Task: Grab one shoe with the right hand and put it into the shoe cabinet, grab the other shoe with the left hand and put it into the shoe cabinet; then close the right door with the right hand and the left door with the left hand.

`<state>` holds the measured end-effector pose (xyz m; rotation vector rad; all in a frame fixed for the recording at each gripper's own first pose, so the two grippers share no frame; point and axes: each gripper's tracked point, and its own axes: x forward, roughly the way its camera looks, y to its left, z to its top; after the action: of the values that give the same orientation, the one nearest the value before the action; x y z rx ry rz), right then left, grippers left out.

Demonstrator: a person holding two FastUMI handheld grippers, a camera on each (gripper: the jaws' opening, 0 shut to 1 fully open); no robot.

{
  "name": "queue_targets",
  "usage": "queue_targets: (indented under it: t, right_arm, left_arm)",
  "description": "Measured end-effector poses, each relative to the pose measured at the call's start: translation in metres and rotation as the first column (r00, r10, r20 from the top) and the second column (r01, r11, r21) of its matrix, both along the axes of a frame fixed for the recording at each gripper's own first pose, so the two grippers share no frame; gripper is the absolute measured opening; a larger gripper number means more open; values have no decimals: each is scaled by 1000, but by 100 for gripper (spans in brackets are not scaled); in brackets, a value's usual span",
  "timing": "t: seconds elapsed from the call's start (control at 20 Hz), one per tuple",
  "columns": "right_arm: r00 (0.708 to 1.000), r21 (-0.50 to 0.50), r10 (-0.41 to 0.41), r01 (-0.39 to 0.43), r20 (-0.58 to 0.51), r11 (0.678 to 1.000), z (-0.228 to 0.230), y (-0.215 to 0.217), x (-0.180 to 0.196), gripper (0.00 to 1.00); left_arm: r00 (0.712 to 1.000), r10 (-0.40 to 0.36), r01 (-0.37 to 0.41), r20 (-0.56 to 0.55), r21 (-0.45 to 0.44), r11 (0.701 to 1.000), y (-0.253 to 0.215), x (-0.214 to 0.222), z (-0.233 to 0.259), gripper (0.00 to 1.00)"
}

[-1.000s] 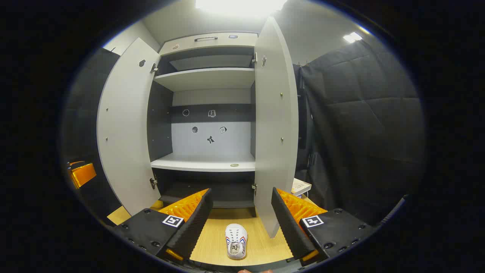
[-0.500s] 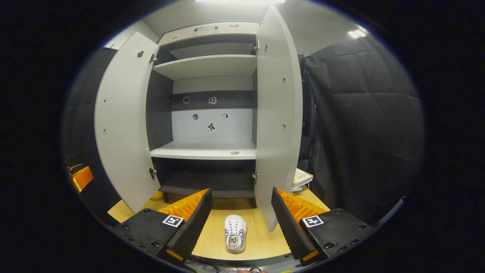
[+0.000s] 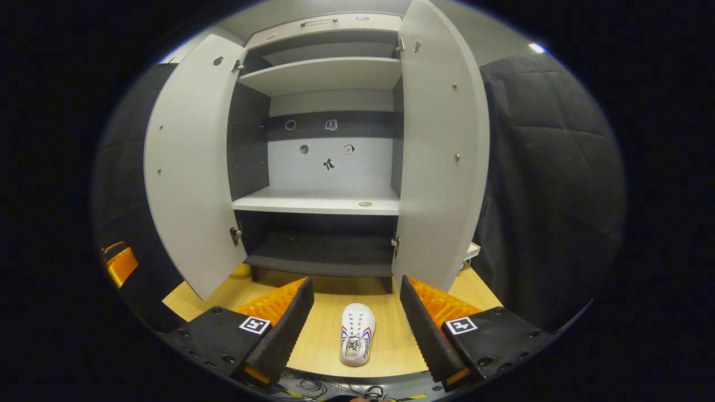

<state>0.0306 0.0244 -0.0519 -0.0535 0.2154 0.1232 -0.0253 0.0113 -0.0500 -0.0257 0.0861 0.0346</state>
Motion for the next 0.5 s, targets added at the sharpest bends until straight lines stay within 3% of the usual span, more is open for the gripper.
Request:
queue_targets:
  t: [0.5]
  right_arm:
    - [985,-7,76,-78,-153,997,-66,42,59,98]
  left_arm:
    - [999,8,-7,-37,15,1000,8,-11,-11,96]
